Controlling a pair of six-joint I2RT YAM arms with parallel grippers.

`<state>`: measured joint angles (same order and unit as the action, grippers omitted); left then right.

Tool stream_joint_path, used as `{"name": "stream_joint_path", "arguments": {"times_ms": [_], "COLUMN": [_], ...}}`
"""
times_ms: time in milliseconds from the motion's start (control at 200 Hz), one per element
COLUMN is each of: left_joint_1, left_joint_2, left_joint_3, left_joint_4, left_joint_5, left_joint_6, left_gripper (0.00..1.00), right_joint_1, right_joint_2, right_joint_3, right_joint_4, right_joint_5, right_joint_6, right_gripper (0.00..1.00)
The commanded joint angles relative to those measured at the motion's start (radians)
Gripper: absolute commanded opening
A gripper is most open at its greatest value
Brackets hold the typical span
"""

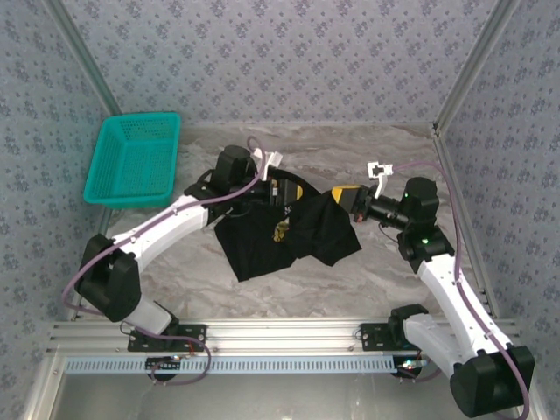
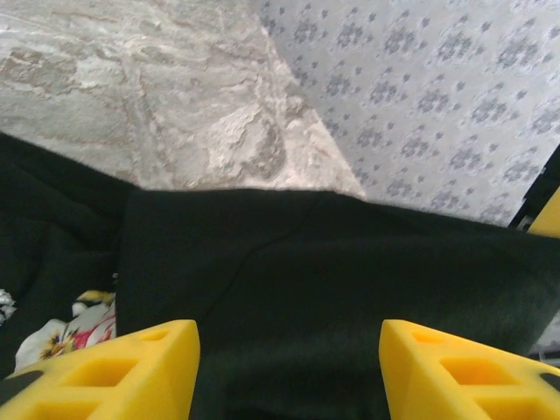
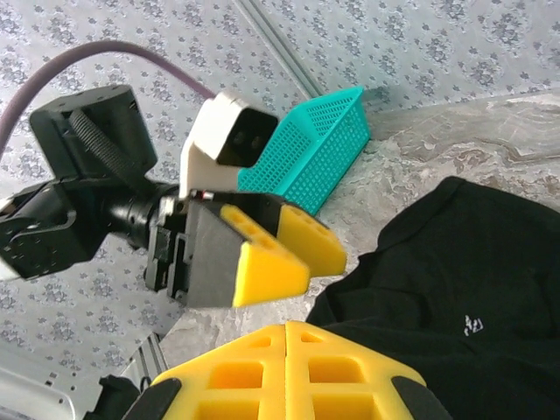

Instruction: Fold the inside-out t-shirt

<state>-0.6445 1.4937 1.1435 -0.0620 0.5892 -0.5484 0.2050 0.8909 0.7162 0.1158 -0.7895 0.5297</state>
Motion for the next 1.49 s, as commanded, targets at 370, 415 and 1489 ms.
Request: {"name": "stream_joint_path", "arguments": {"times_ms": [370, 415, 1489], "left_joint_1": [-0.316, -0.344, -0.059], "left_joint_2": [-0.109, -0.069, -0.219], "left_joint_3": [0.011, 0.055, -0.129], "left_joint_4": [-0.281, -0.315, 0.101], "left_joint_5": [-0.423, -0.457, -0.063], "left_joint_6": [0.285, 0.303, 0.037], "left_gripper": [0.72, 0.7, 0.0], "right_joint_1": [0.016, 0.016, 0.104], "right_joint_2": [0.077, 0.076, 0.195], "right_joint_3": [0.04, 0.043, 0.359], "right_joint_4": [0.012, 0.006, -0.672], "right_joint_5": [0.107, 0.111, 0.642], "right_joint_6": [0.061, 0.059, -0.289], "right_gripper": [0.0, 0.0, 0.2]}}
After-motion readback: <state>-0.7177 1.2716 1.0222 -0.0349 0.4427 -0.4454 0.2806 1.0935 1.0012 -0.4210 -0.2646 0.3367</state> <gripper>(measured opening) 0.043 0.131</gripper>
